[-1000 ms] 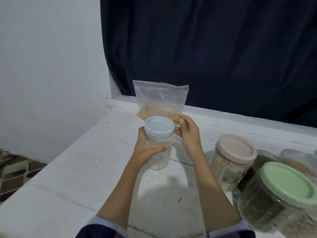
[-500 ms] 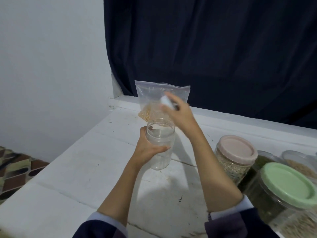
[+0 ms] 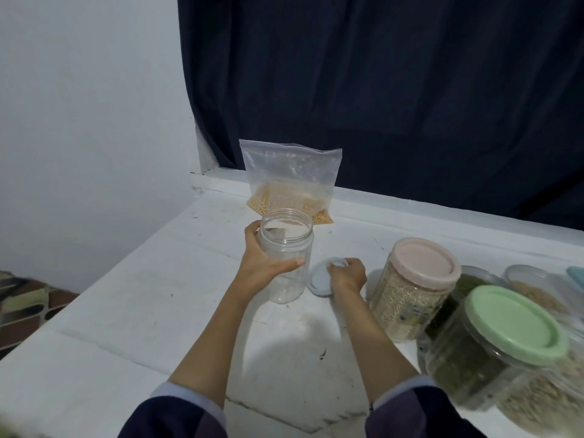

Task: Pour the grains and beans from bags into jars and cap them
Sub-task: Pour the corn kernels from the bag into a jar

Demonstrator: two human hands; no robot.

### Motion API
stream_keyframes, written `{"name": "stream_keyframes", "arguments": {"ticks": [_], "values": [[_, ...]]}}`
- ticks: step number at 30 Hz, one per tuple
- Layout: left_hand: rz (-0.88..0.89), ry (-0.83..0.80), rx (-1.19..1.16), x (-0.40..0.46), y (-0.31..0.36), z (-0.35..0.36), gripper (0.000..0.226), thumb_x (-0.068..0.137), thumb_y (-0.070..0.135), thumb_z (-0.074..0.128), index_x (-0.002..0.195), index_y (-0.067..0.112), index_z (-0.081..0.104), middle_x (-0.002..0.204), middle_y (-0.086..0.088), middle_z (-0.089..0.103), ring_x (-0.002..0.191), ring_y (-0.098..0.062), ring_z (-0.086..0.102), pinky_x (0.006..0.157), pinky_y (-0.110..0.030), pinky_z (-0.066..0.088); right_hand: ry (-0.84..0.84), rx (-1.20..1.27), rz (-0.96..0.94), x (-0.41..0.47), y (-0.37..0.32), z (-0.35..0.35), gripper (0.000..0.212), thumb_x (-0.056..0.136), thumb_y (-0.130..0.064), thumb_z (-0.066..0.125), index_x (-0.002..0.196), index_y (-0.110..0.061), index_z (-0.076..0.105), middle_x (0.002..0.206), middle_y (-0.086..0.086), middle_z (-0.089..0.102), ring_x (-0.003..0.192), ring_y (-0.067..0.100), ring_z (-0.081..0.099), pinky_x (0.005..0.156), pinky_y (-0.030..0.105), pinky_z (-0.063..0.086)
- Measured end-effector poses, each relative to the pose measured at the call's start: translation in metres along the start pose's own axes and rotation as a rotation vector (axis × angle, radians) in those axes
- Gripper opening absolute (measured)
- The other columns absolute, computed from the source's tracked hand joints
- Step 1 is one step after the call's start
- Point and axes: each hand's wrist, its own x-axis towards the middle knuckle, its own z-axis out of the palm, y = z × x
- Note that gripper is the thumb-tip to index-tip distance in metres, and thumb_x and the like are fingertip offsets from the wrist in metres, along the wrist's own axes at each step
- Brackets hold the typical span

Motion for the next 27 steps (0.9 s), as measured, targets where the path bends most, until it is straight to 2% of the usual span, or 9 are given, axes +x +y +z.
{"name": "stream_keyframes", "arguments": {"ticks": [4,7,11,14,16,18,20,23,27], "values": [[-0.003,-0.021,-0.013,-0.002,0.000,0.001,0.112,0.035,0.047,0.084,0.129,0.030,0.025,0.124,0.013,0.043,0.113,-0.005,0.046,0.084,-0.008,0.037,0.070,-0.471,-0.322,-0.006,0.029,0.008,0.027,0.092,-0.007,0.059,0.118,-0.001,0.058,0.126,0.017,0.047,0.120,0.034,0.041,0.098,0.037,0.037],[-0.007,-0.076,0.008,-0.002,-0.001,-0.001,0.120,0.032,0.053,0.081,0.133,0.026,0.022,0.128,0.013,0.038,0.121,-0.009,0.040,0.090,-0.011,0.037,0.141,-0.699,-0.407,-0.004,0.023,0.009,0.034,0.089,-0.007,0.061,0.123,-0.008,0.056,0.130,0.014,0.045,0.120,0.031,0.038,0.098,0.036,0.032],[-0.098,-0.260,0.185,0.000,0.004,-0.027,0.158,0.017,0.074,0.080,0.143,0.021,0.002,0.148,0.008,0.011,0.134,-0.009,0.018,0.110,-0.028,0.027,0.160,-0.705,-0.316,0.008,-0.020,0.004,0.039,0.088,-0.010,0.061,0.126,-0.010,0.051,0.132,0.014,0.041,0.121,0.034,0.036,0.097,0.041,0.035],[-0.228,-0.400,0.271,0.008,0.017,-0.061,0.160,0.012,0.073,0.081,0.144,0.023,0.004,0.144,0.008,0.016,0.132,-0.008,0.017,0.107,-0.030,0.029,0.196,-0.613,-0.356,0.019,-0.067,0.001,0.038,0.089,-0.010,0.060,0.125,-0.005,0.049,0.132,0.016,0.041,0.122,0.035,0.037,0.097,0.043,0.038],[-0.302,-0.373,0.282,0.022,0.025,-0.076,0.140,0.029,0.065,0.086,0.142,0.021,0.016,0.139,0.002,0.029,0.128,-0.014,0.030,0.100,-0.029,0.034,0.231,-0.564,-0.419,0.026,-0.099,0.004,0.038,0.088,-0.008,0.060,0.124,-0.006,0.050,0.132,0.015,0.042,0.122,0.033,0.038,0.094,0.042,0.039],[-0.337,-0.274,0.295,0.041,0.031,-0.083,0.083,0.070,0.049,0.077,0.133,0.015,0.036,0.131,-0.004,0.046,0.121,-0.019,0.044,0.093,-0.031,0.038,0.232,-0.558,-0.496,0.030,-0.128,0.011,0.038,0.087,-0.006,0.060,0.125,-0.006,0.050,0.133,0.014,0.042,0.122,0.032,0.038,0.094,0.041,0.039],[-0.304,-0.175,0.327,0.061,0.035,-0.083,0.038,0.090,0.035,0.062,0.116,0.010,0.051,0.123,-0.005,0.055,0.113,-0.020,0.051,0.084,-0.030,0.040,0.233,-0.619,-0.604,0.035,-0.153,0.020,0.039,0.088,-0.004,0.058,0.126,-0.004,0.050,0.134,0.014,0.042,0.123,0.031,0.038,0.095,0.040,0.038],[-0.261,-0.093,0.337,0.089,0.036,-0.082,0.023,0.094,0.026,0.058,0.101,0.005,0.055,0.113,-0.007,0.056,0.098,-0.019,0.051,0.066,-0.023,0.041,0.246,-0.766,-0.818,0.048,-0.184,0.036,0.036,0.089,-0.003,0.054,0.125,-0.004,0.051,0.130,0.014,0.049,0.121,0.031,0.043,0.093,0.039,0.039],[-0.249,-0.029,0.291,0.121,0.034,-0.077,0.021,0.096,0.024,0.054,0.099,0.002,0.056,0.101,-0.008,0.062,0.085,-0.020,0.057,0.065,-0.026,0.043,0.160,-0.916,-0.996,0.067,-0.214,0.064,0.037,0.089,-0.002,0.055,0.126,-0.004,0.049,0.130,0.013,0.050,0.122,0.030,0.042,0.093,0.040,0.040]]}}
